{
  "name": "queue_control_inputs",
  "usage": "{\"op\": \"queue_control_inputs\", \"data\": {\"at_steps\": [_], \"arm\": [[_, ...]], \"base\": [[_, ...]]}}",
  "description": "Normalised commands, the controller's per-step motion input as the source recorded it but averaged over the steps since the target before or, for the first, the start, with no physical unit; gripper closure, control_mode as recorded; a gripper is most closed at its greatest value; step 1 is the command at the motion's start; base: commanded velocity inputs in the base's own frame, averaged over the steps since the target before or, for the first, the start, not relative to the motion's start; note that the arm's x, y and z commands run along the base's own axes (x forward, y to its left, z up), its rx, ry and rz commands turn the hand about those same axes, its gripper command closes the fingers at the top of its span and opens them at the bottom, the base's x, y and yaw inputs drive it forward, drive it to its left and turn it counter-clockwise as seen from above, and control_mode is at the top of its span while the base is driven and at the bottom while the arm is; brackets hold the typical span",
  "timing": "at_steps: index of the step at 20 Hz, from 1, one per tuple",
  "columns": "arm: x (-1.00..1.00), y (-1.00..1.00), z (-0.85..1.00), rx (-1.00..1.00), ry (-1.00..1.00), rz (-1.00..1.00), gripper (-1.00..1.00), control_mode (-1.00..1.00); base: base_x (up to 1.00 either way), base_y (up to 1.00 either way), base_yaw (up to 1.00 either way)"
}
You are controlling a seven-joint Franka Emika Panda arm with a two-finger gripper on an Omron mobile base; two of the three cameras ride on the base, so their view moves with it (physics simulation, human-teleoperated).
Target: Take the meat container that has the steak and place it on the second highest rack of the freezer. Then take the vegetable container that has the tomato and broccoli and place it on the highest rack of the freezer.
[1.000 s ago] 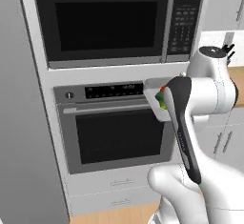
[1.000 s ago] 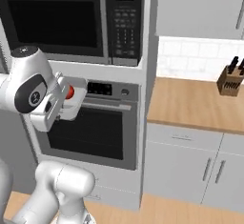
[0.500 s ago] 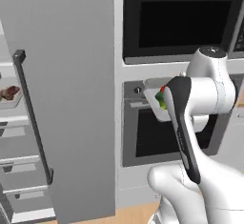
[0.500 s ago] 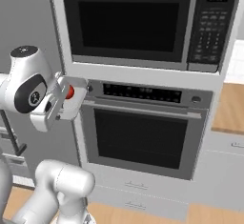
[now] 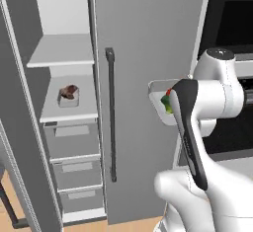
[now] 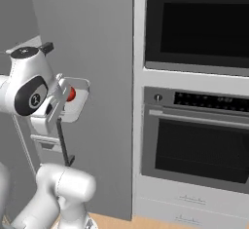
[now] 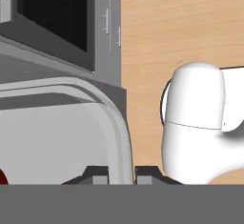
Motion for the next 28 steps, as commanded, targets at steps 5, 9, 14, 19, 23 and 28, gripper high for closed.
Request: {"op": "queue_control_inputs", "data": {"at_steps": [5, 9, 14, 19, 23, 28], "arm": [[0.00, 0.00, 0.00, 0.00, 0.00, 0.00, 1.00, 1.00], [0.00, 0.00, 0.00, 0.00, 0.00, 0.00, 1.00, 1.00], [0.00, 0.00, 0.00, 0.00, 0.00, 0.00, 1.00, 1.00], [0.00, 0.00, 0.00, 0.00, 0.00, 0.00, 1.00, 1.00], [0.00, 0.00, 0.00, 0.00, 0.00, 0.00, 1.00, 1.00], [0.00, 0.00, 0.00, 0.00, 0.00, 0.00, 1.00, 1.00]], "base": [[0.00, 0.75, 0.00], [0.02, 0.71, 0.00], [0.23, 0.62, 0.04], [0.42, 0.19, 0.05], [0.57, 0.00, 0.01], [0.51, 0.07, 0.00]]}}
